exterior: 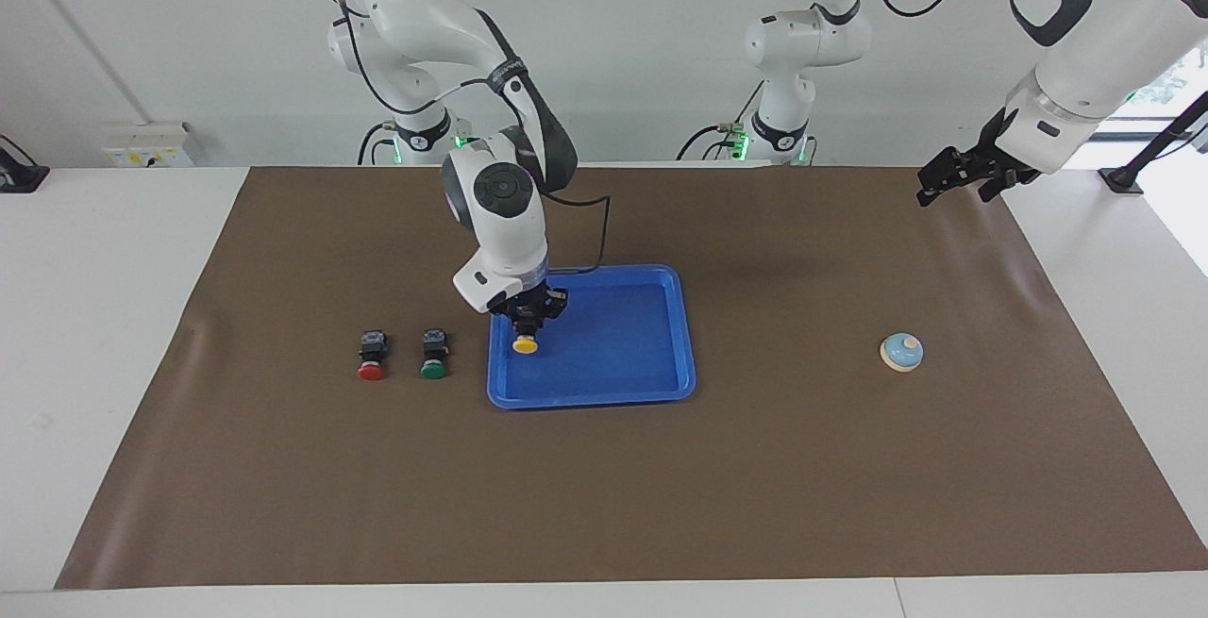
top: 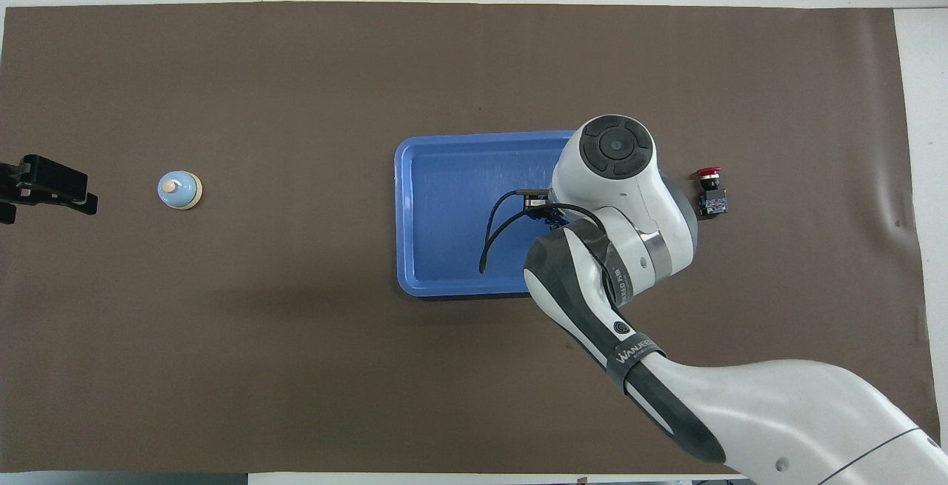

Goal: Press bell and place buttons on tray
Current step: 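Carry the yellow button into the blue tray and release it, then grasp the red-capped button with the right gripper, then carry the red button into the tray beside the yellow one, release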

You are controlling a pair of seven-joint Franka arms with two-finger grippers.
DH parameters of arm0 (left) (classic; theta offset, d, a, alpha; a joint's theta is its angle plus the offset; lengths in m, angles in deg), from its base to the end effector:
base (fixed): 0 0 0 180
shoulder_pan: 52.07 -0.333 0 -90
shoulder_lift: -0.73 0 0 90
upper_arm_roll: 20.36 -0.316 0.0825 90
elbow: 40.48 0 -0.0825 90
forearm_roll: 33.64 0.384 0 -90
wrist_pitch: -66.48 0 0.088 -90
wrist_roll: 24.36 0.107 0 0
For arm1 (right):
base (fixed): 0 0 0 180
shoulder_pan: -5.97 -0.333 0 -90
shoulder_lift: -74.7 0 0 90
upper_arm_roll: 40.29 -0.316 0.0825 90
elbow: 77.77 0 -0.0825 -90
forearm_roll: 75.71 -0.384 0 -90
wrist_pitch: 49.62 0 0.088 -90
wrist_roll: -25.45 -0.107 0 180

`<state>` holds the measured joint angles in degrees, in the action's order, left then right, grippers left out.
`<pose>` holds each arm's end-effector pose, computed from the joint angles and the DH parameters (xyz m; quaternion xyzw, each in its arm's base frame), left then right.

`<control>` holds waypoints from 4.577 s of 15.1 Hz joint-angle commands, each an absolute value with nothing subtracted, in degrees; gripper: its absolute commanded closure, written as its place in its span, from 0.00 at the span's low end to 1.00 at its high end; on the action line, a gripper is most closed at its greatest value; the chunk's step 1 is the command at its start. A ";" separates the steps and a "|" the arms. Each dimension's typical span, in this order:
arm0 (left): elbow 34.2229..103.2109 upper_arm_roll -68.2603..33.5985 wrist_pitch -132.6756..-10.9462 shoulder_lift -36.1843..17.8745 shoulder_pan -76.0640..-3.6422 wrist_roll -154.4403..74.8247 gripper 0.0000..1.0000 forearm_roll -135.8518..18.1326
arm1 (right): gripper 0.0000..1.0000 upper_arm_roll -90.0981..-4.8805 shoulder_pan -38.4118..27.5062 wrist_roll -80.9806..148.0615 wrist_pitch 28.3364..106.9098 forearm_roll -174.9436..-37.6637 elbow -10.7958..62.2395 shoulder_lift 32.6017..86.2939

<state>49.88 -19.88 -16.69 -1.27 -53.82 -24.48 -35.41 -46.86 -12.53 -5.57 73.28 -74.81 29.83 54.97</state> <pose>0.5503 0.0087 0.5929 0.9966 0.0115 -0.0799 0.0164 0.5627 0.2584 0.3231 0.9980 -0.0500 -0.0392 0.0061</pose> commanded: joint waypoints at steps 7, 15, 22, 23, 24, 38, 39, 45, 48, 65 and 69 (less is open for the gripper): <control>51.54 -20.27 -17.19 0.38 -53.56 -24.54 0.00 -35.83 | 0.00 -46.53 2.26 13.38 66.22 -75.98 28.75 61.25; 51.54 -20.27 -17.19 0.29 -53.56 -24.54 0.00 -35.83 | 0.00 -46.53 10.45 27.30 78.08 -75.98 39.56 62.58; 51.54 -20.27 -17.19 0.29 -53.56 -24.54 0.00 -35.83 | 0.00 -46.53 12.91 31.25 85.64 -75.63 44.05 61.69; 51.54 -20.27 -17.19 0.29 -53.56 -24.54 0.00 -35.83 | 0.08 -46.53 12.92 31.17 85.55 -75.63 44.05 61.61; 51.54 -20.27 -17.19 0.29 -53.56 -24.54 0.00 -35.83 | 0.19 -46.53 12.92 31.08 85.55 -75.63 44.05 61.52; 51.54 -20.27 -17.19 0.29 -53.56 -24.54 0.00 -35.83 | 1.00 -46.70 -0.95 12.31 62.88 -75.80 25.77 60.02; 51.54 -20.27 -17.19 0.29 -53.56 -24.54 0.00 -35.83 | 1.00 -46.70 -3.49 8.79 62.96 -75.89 25.51 60.02; 51.54 -20.27 -17.19 0.29 -53.56 -24.54 0.00 -35.83 | 1.00 -46.62 -17.30 -11.61 65.07 -76.51 19.36 53.44; 51.54 -20.27 -17.19 0.29 -53.56 -24.54 0.00 -35.83 | 1.00 -46.62 -20.82 -15.93 68.66 -75.72 20.40 51.24; 51.54 -20.27 -17.19 0.38 -53.56 -24.54 0.00 -35.83 | 0.00 -46.35 -1.69 9.26 61.03 -74.75 25.67 59.23; 51.54 -20.27 -17.19 0.29 -53.56 -24.54 0.00 -35.83 | 0.00 -46.35 3.67 18.59 72.23 -74.75 34.09 60.46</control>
<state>49.88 -19.88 -16.69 -1.27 -53.82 -24.48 -35.41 -45.55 1.70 15.99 64.96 -75.28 27.34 58.45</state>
